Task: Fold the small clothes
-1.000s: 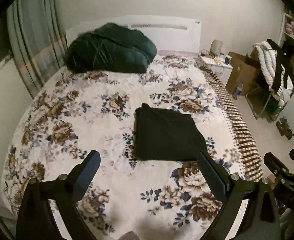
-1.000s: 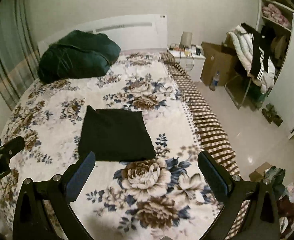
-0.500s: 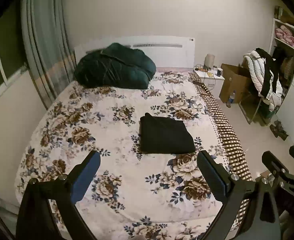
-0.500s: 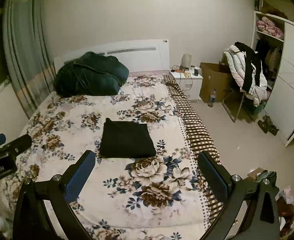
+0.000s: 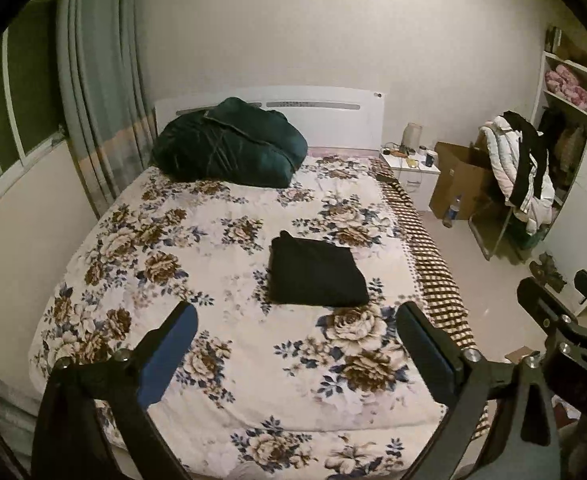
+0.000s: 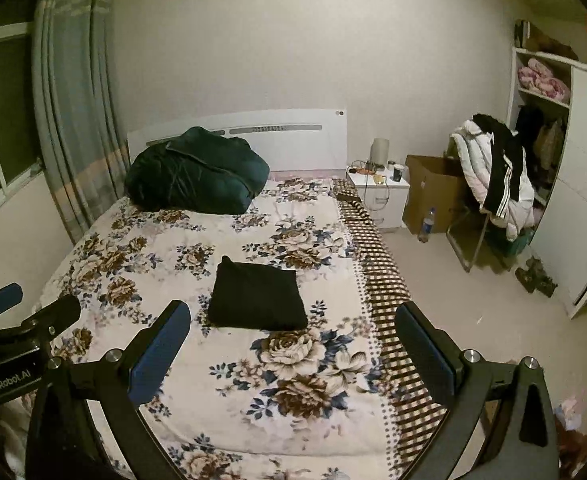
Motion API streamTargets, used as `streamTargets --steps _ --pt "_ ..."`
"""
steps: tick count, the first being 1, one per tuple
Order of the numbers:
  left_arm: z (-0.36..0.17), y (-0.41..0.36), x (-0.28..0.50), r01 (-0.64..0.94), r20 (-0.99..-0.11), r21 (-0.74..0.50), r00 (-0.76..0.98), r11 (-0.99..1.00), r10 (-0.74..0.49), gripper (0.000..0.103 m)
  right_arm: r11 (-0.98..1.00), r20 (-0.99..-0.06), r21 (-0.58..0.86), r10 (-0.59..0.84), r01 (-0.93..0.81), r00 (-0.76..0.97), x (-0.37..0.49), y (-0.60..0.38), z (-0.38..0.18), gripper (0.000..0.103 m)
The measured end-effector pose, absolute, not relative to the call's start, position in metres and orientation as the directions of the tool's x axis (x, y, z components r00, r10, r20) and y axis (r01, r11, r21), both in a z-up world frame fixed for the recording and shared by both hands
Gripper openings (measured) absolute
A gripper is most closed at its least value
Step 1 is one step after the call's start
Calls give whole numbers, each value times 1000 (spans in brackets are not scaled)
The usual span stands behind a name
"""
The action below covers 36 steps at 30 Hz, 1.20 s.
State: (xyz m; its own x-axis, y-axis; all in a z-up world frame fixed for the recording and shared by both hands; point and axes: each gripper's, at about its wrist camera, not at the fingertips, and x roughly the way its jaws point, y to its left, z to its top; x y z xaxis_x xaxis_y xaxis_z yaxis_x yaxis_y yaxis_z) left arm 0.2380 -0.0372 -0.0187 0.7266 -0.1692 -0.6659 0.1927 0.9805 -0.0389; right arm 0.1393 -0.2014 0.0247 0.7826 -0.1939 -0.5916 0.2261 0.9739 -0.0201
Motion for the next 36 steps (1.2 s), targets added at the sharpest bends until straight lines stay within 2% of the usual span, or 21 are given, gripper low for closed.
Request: streamTargets --steps 36 --pt "-8 -49 225 168 -638 -5 759 986 -133 103 978 -609 8 -160 208 777 148 -216 26 103"
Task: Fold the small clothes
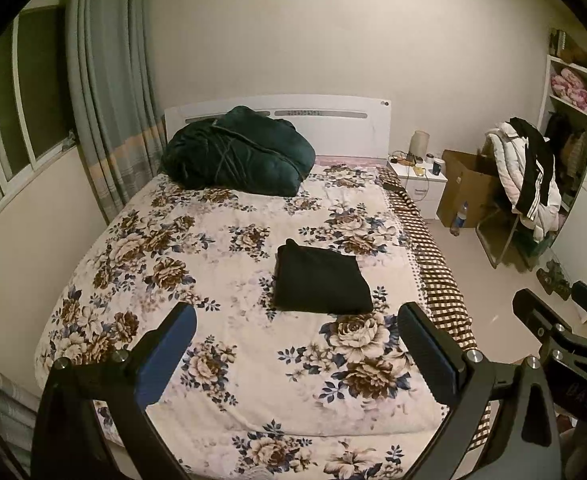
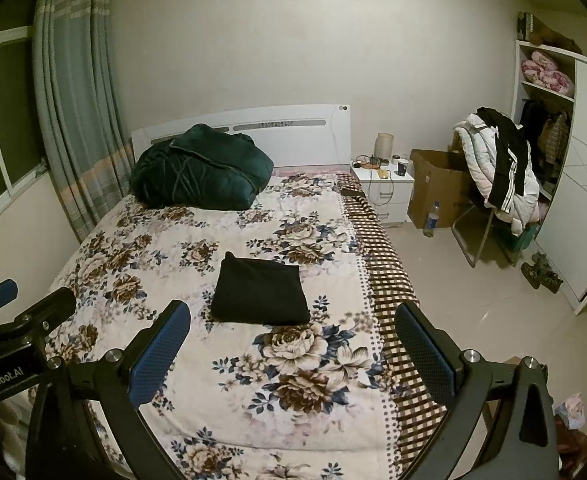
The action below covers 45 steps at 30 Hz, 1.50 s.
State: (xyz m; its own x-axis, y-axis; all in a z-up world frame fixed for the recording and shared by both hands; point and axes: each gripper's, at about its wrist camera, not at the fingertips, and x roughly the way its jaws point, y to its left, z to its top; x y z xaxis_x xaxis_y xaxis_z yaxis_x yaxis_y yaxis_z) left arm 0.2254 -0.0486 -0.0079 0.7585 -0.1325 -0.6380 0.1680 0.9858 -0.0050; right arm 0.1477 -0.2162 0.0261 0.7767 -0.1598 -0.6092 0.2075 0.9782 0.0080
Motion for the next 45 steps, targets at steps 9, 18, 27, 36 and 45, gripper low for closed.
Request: streamTargets --steps 9,18,27,36,45 --pt "-7 -46 227 172 -640 -8 756 985 -137 103 979 -610 -1 -164 206 775 150 -217 23 103" --pt "-8 -45 226 168 -639 -7 758 986 -133 103 977 -612 0 -167 211 773 149 -218 23 103" --pt "-8 -45 226 164 -638 -4 759 986 -129 103 976 -612 3 -171 219 772 143 -217 18 103" --pt "-8 -44 225 154 -634 0 764 988 -119 103 975 -611 0 -176 222 772 141 -216 17 103" --pt "-7 -46 222 145 -634 1 766 989 -112 103 974 -609 -2 -181 227 772 138 -215 15 103"
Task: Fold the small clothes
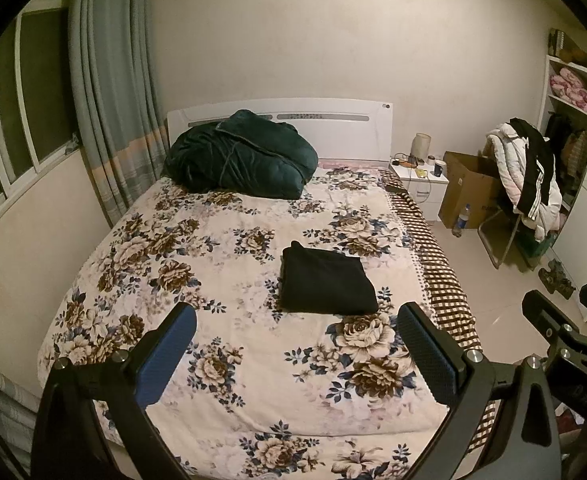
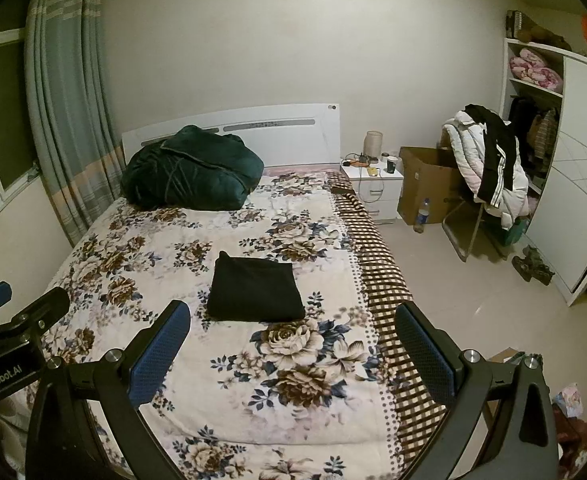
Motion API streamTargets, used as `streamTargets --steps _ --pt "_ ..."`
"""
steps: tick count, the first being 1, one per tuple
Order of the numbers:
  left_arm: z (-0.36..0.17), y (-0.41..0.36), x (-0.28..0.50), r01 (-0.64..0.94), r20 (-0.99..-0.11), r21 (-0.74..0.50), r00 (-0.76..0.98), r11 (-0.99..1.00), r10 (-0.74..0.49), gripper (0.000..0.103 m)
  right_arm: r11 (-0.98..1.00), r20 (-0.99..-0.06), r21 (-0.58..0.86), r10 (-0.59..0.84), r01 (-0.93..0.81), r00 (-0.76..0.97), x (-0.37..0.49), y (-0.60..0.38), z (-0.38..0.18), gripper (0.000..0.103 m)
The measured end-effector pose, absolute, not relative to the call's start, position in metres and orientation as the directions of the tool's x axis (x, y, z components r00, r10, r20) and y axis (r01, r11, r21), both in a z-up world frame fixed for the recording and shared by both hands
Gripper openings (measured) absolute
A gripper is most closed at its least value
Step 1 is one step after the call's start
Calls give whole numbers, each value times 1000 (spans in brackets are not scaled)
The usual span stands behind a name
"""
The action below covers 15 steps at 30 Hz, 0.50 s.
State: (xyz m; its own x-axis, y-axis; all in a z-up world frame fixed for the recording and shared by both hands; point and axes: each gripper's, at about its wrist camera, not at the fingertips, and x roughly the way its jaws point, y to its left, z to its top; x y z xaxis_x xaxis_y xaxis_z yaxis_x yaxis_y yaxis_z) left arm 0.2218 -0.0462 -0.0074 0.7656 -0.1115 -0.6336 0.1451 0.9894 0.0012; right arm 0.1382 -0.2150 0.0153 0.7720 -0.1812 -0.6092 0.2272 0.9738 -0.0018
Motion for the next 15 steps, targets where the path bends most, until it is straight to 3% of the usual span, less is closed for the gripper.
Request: streamTargets --steps 15 --pt "0 -48 220 144 -623 7 775 990 -108 103 974 -615 3 -177 227 769 136 -215 17 103"
